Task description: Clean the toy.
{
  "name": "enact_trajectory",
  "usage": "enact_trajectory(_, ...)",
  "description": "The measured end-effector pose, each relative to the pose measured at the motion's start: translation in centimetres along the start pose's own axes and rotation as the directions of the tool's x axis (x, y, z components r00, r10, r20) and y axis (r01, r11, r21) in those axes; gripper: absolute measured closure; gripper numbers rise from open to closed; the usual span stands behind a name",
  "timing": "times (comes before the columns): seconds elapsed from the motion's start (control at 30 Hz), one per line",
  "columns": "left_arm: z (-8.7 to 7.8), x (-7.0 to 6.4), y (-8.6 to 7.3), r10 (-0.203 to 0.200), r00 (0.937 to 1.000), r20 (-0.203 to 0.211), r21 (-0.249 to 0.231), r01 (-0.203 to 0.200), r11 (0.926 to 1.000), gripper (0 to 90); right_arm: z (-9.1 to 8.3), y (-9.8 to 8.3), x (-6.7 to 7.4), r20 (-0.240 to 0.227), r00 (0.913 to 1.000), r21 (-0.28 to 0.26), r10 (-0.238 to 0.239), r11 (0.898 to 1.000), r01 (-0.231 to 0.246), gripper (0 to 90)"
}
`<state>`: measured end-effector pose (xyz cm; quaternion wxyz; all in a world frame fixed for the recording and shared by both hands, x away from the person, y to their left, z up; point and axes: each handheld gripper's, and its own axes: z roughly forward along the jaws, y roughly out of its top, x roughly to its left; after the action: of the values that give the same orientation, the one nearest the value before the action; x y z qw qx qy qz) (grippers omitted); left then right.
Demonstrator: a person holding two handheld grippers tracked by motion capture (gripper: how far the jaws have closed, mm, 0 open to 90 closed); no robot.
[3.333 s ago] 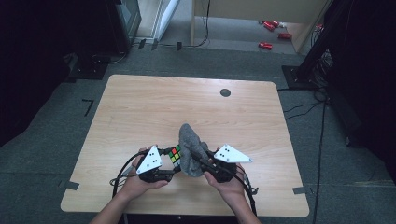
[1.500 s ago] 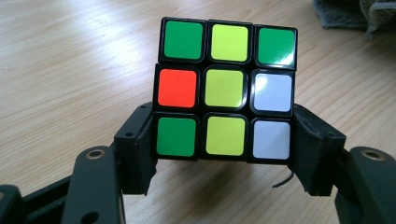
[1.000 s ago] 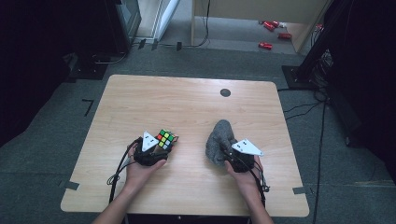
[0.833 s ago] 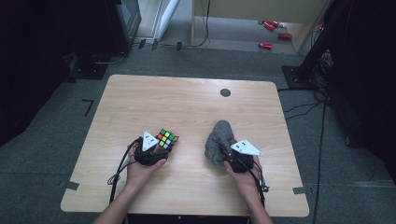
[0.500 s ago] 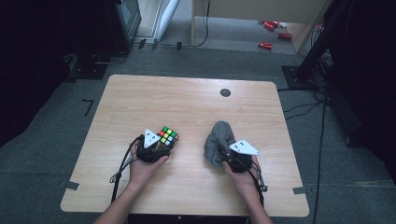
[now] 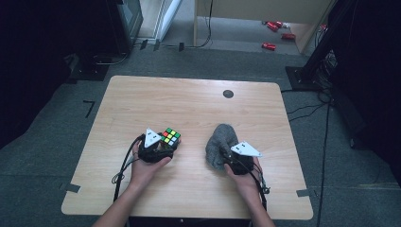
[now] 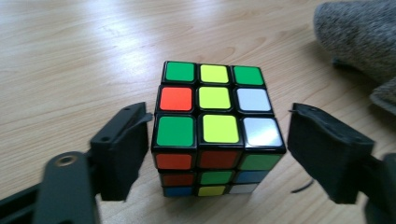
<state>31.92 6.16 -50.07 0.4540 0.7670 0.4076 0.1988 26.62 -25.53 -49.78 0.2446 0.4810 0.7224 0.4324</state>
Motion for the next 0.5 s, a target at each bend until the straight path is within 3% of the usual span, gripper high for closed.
enact_trajectory(0.2,-1.5,0.6,0.0,-0.047,0.9979,0.044,-0.059,0.05,0.997,13.4,0.3,-0.3,-0.2,-0.004,1.0,0.022,0.0,1.0,0.0,71.4)
enact_trajectory(0.37,-3.3,1.6,0.0,-0.107,0.9889,0.103,-0.066,0.115,0.9912,12.1,0.7,-0.8,-0.4,-0.004,1.0,0.05,0.003,0.999,-0.003,71.2)
enact_trajectory(0.5,-5.3,2.6,-0.1,-0.124,0.9874,0.099,-0.084,0.132,0.9877,12.0,1.1,-1.1,-0.6,-0.022,0.9997,0.077,0.012,0.997,-0.01,67.3)
